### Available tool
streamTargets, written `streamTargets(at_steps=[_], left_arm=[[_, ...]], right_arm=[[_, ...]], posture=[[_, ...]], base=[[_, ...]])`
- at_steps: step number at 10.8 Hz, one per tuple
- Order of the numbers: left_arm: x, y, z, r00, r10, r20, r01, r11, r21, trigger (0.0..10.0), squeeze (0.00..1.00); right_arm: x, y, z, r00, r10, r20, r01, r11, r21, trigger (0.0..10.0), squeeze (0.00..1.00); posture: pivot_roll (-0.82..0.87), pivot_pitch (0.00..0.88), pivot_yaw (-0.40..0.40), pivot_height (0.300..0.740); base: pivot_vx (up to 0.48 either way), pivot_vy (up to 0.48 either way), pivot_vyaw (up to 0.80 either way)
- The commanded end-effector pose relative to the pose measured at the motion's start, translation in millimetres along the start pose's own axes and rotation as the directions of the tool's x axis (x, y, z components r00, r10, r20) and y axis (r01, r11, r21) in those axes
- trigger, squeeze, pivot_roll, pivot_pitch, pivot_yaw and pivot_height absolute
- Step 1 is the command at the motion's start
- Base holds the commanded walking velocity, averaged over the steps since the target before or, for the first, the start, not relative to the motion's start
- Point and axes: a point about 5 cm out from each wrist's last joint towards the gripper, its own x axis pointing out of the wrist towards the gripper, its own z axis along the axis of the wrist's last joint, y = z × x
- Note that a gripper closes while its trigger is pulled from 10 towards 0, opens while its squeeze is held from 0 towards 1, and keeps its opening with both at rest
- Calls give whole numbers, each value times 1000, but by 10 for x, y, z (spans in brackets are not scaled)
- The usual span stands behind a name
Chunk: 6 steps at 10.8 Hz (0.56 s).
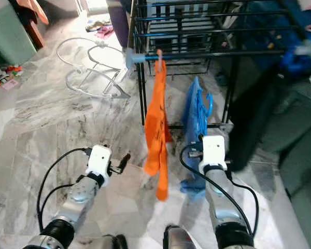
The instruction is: Hang hanger
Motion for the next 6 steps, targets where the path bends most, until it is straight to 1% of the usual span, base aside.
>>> streamTargets(at_steps=[1,6], left_arm=[[-30,32,-67,999,8,-31,-8,1000,2,10000,0],[-22,83,-64,1000,5,-30,-4,1000,20,10000,0]], right_arm=[[-2,3,50,1000,-5,21,5,1000,6,10000,0],[35,29,68,1000,-1,10,0,1000,25,10000,0]], posture=[[-305,92,48,740],[-297,91,64,740]], base=[[-341,0,0],[-335,0,0]])
